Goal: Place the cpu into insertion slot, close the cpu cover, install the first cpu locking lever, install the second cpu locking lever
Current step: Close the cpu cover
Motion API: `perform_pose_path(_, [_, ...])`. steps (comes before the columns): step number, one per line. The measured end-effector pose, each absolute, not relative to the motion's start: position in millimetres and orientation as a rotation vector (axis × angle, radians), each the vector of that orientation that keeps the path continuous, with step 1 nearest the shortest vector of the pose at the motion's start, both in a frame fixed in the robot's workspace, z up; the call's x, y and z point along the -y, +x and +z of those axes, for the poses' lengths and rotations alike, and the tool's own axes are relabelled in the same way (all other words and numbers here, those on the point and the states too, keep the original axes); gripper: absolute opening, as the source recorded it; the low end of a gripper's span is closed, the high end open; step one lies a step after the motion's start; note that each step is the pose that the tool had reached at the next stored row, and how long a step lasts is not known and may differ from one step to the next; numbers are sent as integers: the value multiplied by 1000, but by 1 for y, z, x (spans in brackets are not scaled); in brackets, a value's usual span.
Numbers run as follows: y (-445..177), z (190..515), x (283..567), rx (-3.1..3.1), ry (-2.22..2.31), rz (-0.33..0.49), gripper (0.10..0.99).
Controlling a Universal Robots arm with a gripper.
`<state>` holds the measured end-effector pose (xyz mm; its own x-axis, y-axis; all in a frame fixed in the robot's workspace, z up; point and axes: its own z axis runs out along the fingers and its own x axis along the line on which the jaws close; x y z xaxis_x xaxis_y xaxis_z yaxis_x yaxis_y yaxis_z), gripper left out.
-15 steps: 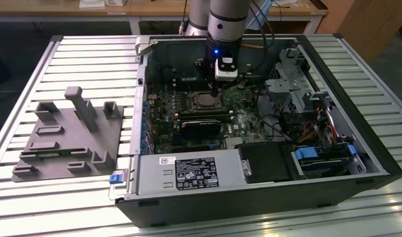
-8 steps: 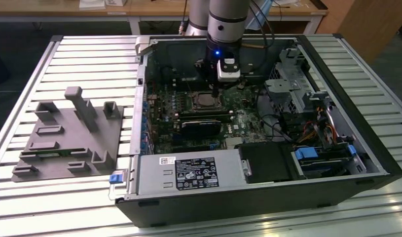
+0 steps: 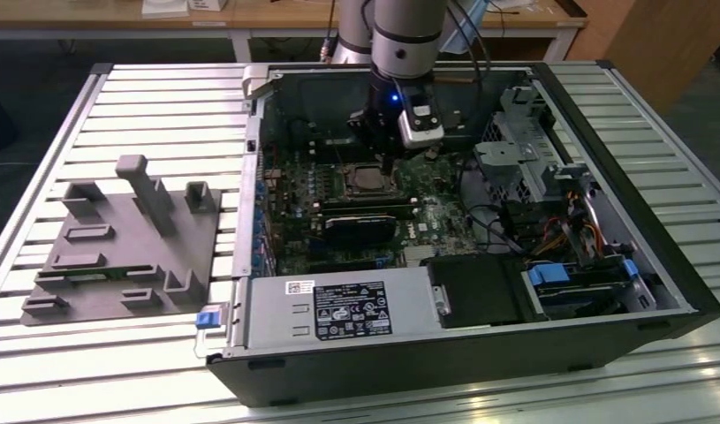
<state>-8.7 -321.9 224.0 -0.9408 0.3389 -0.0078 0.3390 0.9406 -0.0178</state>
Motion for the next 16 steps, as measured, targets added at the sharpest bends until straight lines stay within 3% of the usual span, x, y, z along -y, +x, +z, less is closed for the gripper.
perform_pose_path(16, [-10, 223, 322, -3130, 213, 13, 106])
